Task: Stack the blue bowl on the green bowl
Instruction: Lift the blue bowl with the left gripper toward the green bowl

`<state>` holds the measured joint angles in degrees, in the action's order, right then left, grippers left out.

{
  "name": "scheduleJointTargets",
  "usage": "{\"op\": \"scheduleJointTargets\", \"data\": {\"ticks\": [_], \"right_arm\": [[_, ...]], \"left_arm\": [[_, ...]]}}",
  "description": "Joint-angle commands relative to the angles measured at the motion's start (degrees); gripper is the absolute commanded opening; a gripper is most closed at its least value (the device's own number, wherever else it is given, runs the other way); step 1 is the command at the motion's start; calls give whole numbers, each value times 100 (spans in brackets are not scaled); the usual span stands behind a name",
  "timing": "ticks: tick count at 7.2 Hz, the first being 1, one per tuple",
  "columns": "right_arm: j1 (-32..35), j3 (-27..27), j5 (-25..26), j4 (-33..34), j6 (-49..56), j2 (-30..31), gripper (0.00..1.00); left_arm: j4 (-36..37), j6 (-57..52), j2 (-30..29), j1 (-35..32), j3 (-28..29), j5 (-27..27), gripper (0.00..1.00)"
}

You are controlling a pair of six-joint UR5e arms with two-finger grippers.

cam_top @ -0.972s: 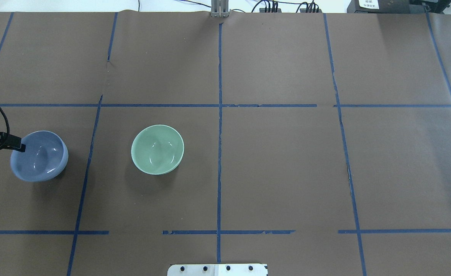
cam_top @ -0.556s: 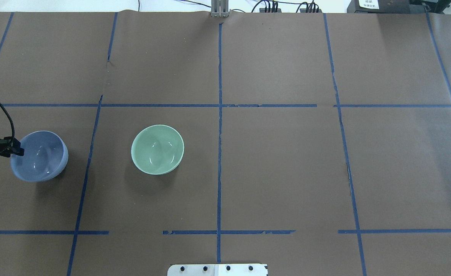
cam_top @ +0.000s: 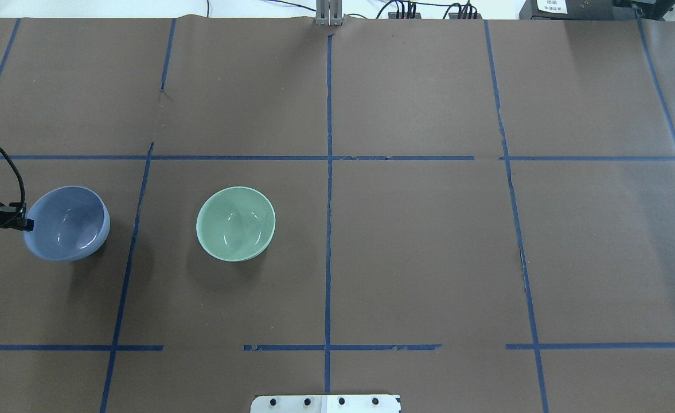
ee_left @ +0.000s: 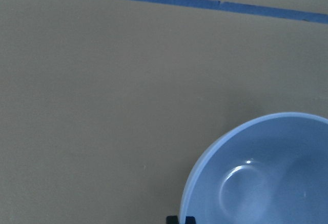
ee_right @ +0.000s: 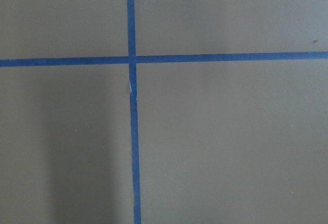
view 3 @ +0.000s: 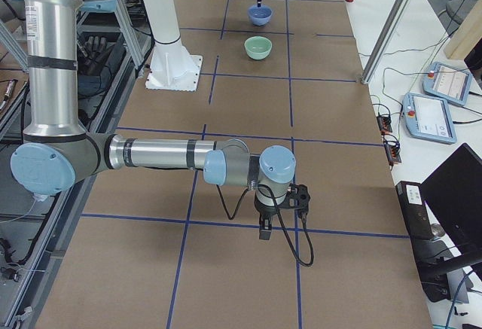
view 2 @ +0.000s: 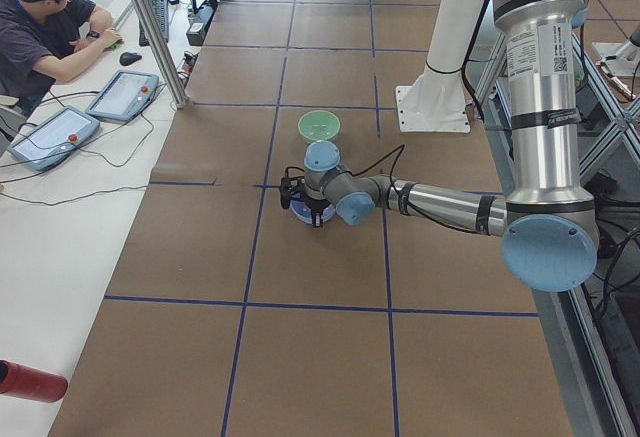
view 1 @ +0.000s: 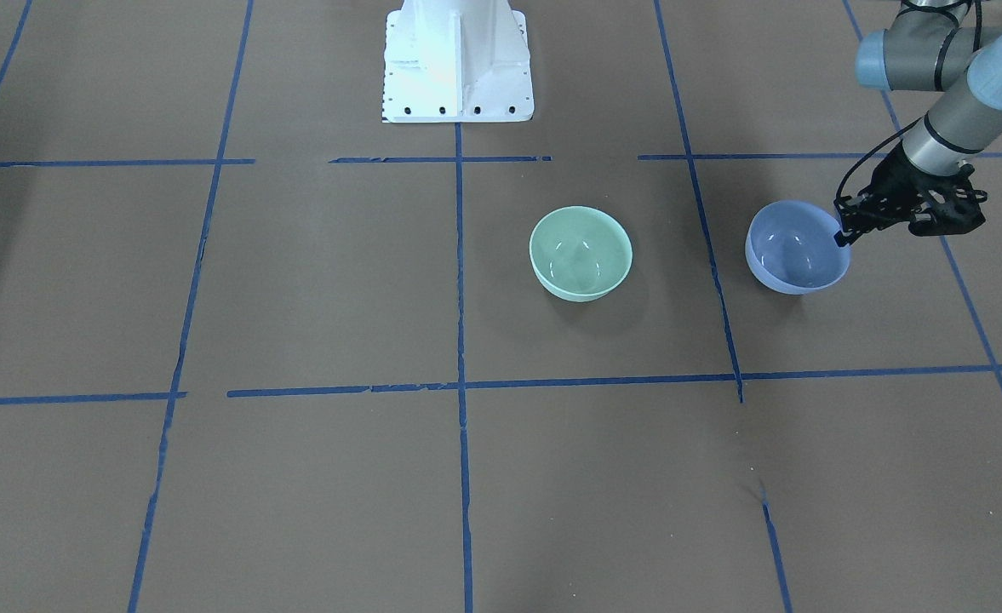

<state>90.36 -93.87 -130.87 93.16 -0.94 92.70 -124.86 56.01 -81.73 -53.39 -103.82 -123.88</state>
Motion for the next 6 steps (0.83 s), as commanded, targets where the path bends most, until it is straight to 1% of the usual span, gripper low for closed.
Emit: {"op": "scheduleJointTargets", "data": {"ticks": [1, 2, 3, 4, 5, 6], "right_arm": [[-1, 0, 0, 0, -3, 3, 100], [-1, 0, 0, 0, 6, 3, 100], [-1, 0, 0, 0, 6, 3, 100], [7, 0, 0, 0, 6, 3, 100], [-1, 0, 0, 0, 6, -6, 100], [-1, 0, 0, 0, 6, 3, 100]], "left_arm": [[616, 15, -184, -109, -600, -92, 0], [1622, 224, -473, -154, -1170, -75, 0], [2232, 704, -867, -163, -1497, -23, 0], [2386, 1510, -1280, -93, -1570, -5, 0], [2605, 2153, -1719, 316, -1580, 65, 0], [2990, 2551, -2098, 703, -1588, 405, 0]]}}
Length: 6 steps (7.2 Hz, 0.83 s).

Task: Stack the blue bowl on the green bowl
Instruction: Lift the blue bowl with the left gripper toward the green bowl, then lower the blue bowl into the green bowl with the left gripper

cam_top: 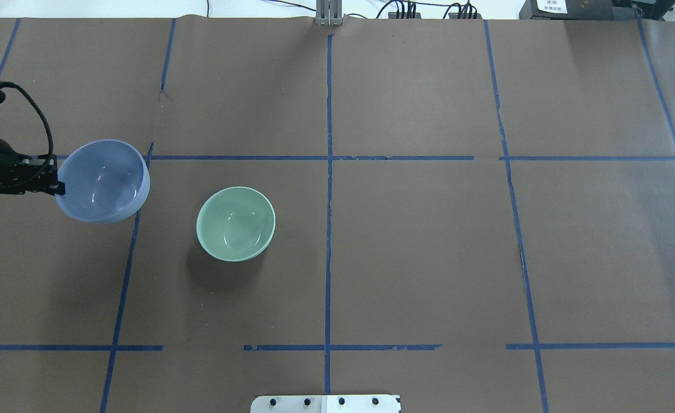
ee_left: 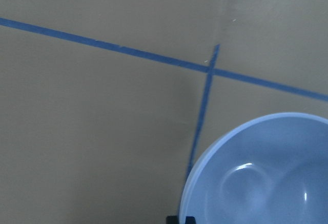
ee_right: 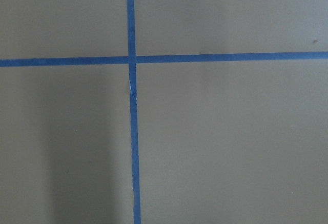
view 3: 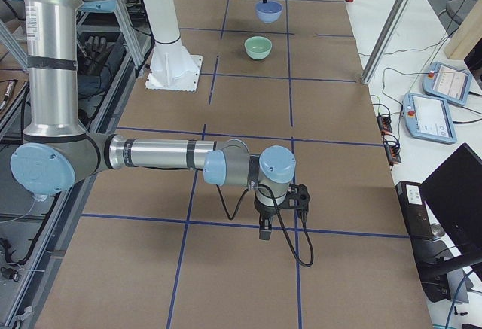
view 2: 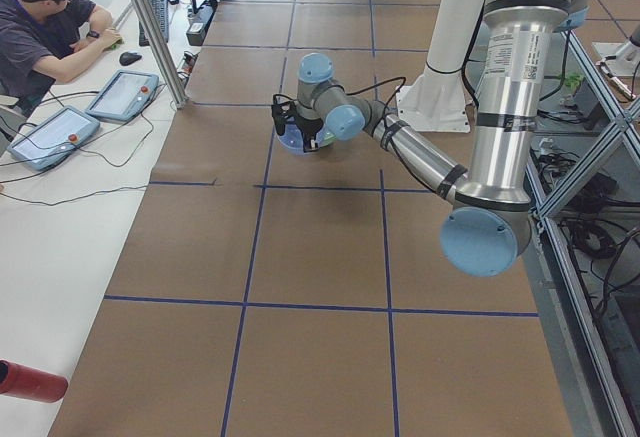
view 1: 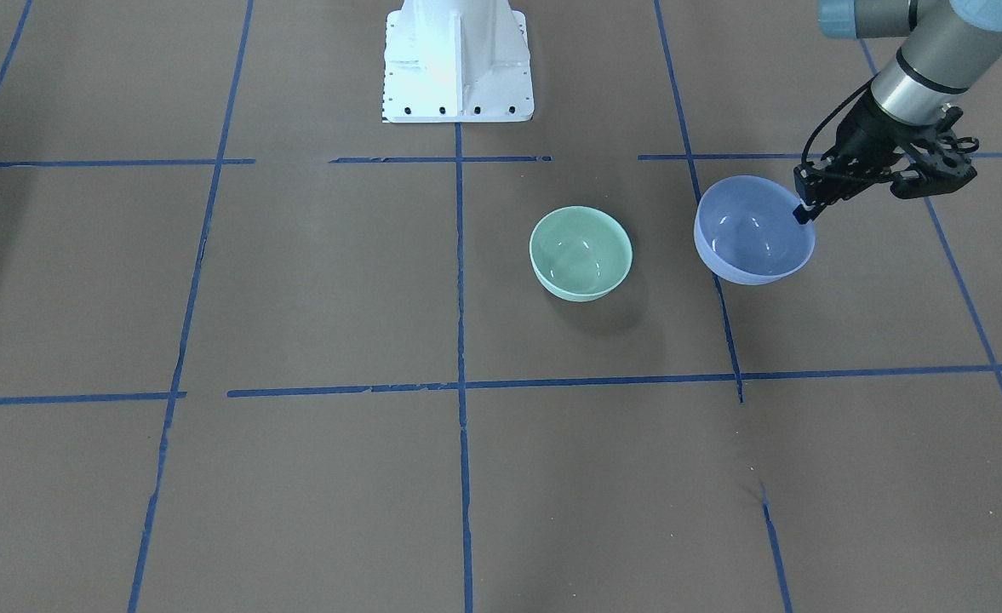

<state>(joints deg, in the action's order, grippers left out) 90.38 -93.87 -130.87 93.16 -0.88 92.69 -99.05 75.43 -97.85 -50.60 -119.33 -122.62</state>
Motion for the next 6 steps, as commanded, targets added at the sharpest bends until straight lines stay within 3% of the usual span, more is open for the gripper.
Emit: {"op": "scheduleJointTargets", "data": {"ticks": [1, 3, 6], "right_arm": [[-2, 0, 0, 0, 0, -6, 100], [-2, 0, 0, 0, -9, 3, 100], [-2, 0, 0, 0, 0, 3, 100]], "left_arm": [[630, 987, -724, 820, -64, 344, 0], [641, 1359, -832, 1384, 23, 695, 0], [589, 1527, -1138, 1553, 523, 792, 0]]}}
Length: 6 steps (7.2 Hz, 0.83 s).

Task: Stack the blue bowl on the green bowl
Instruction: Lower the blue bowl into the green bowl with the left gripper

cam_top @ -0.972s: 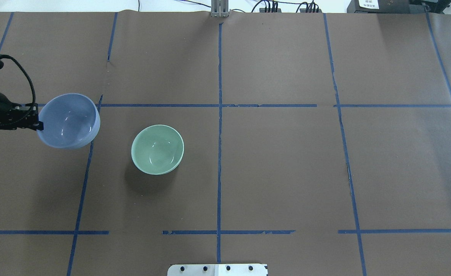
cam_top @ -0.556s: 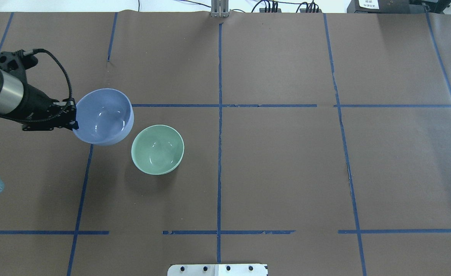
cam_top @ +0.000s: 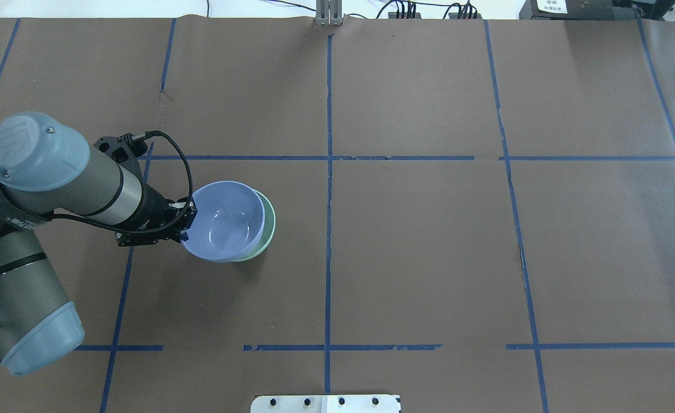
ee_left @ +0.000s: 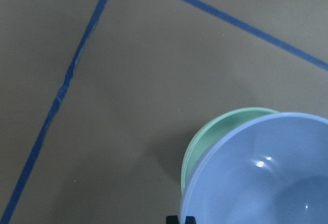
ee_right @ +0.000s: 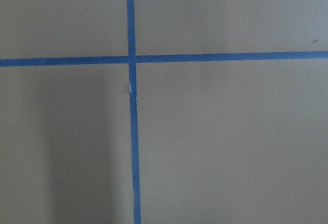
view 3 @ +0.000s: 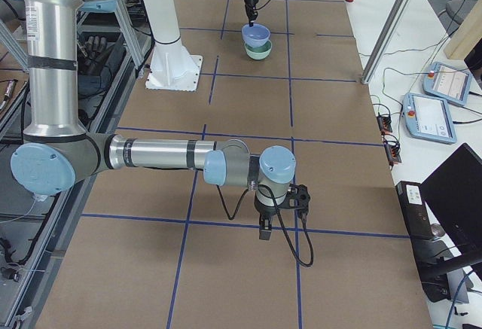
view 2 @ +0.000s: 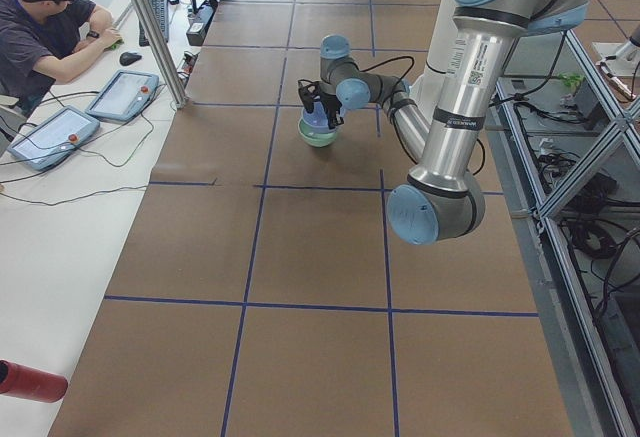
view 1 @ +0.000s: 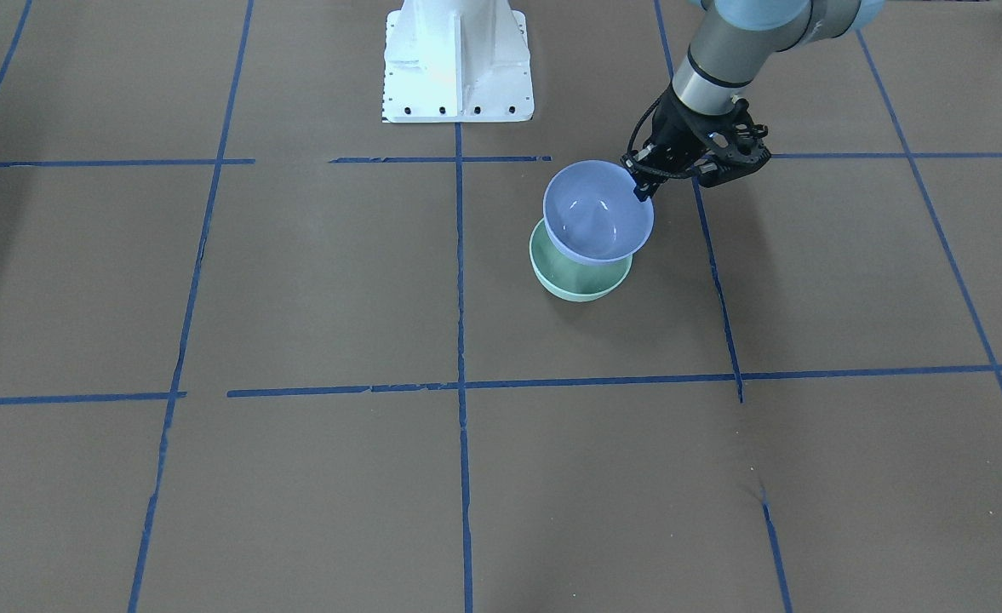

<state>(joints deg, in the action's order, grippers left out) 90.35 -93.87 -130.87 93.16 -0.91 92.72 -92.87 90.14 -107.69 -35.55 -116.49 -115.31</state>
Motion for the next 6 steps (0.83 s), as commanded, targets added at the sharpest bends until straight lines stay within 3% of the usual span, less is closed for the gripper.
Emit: {"op": "scheduleJointTargets", "data": {"ticks": [1, 6], "right_arm": [[0, 0, 0, 0, 3, 0, 100], [0, 0, 0, 0, -6, 0, 100]], "left_arm": [[-29, 83, -234, 48, 328, 61, 0], [-169, 101, -261, 83, 601, 70, 0]]}}
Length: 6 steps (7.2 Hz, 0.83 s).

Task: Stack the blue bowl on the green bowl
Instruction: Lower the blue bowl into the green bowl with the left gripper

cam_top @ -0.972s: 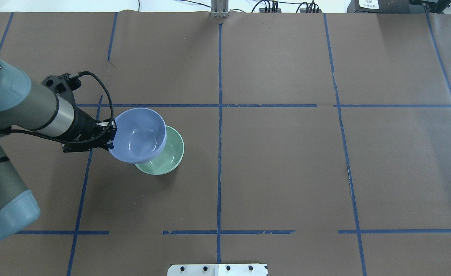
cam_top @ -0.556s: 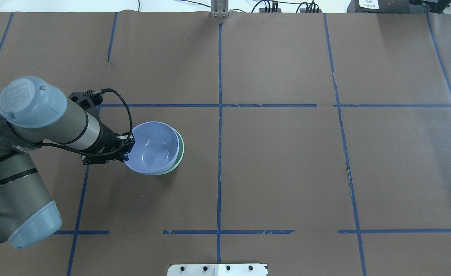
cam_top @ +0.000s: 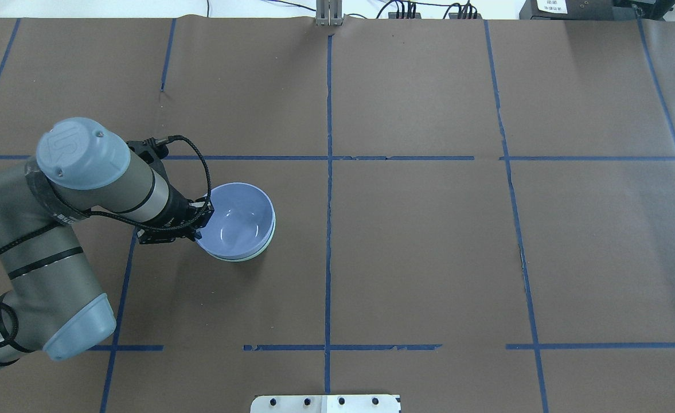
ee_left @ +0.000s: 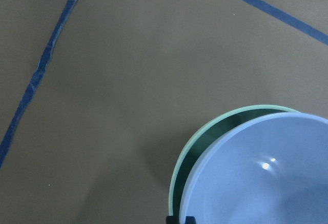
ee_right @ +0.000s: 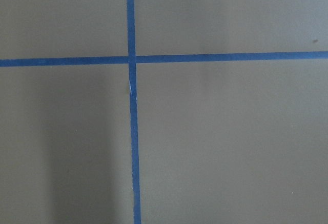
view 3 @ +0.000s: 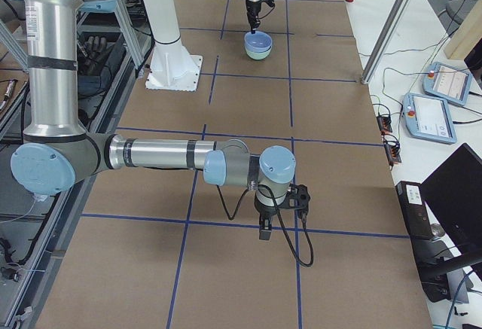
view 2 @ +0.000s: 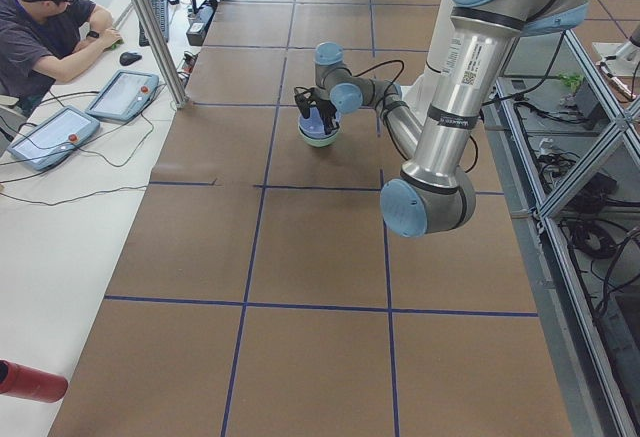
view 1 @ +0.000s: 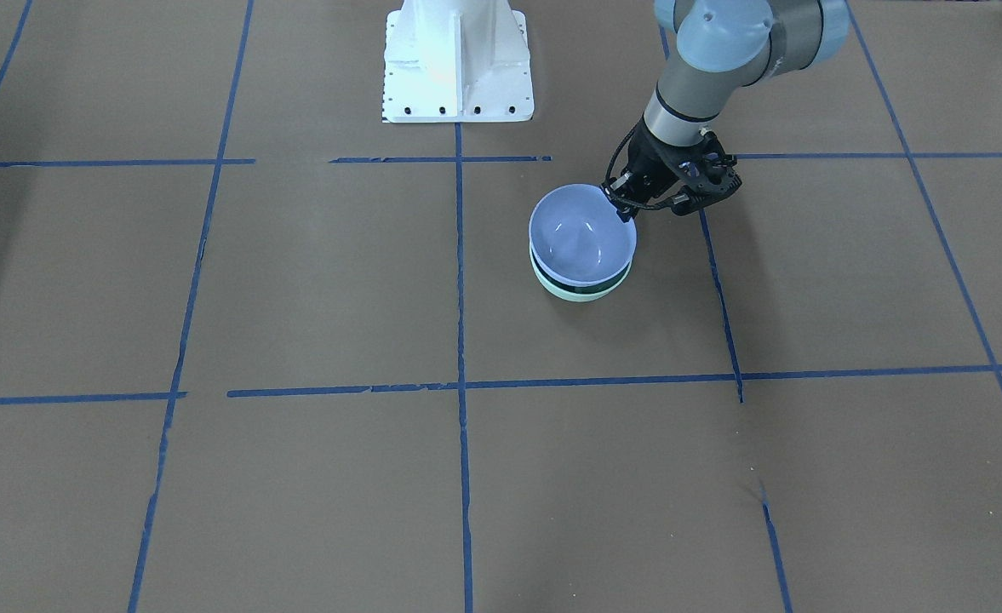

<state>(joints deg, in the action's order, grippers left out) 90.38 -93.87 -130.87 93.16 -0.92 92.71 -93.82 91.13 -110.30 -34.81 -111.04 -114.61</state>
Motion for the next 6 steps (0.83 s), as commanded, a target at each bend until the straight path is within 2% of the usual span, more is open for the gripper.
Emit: {"op": "scheduleJointTargets", "data": {"ticks": [1, 2, 3, 4, 5, 6], "right_arm": [[6, 0, 0, 0, 4, 2, 100], [-2, 0, 0, 0, 4, 2, 100], [6, 0, 0, 0, -5, 2, 100], [-2, 0, 0, 0, 4, 2, 100], [-2, 0, 0, 0, 4, 2, 100], [-2, 0, 0, 0, 4, 2, 100]], "left_arm": [[-75, 1, -1, 44, 56, 0, 0], [-75, 1, -1, 44, 56, 0, 0], [-75, 1, -1, 44, 82, 0, 8], [-75, 1, -1, 44, 83, 0, 50], [-75, -7, -1, 44, 65, 61, 97], [-75, -16, -1, 9, -22, 62, 100]]}}
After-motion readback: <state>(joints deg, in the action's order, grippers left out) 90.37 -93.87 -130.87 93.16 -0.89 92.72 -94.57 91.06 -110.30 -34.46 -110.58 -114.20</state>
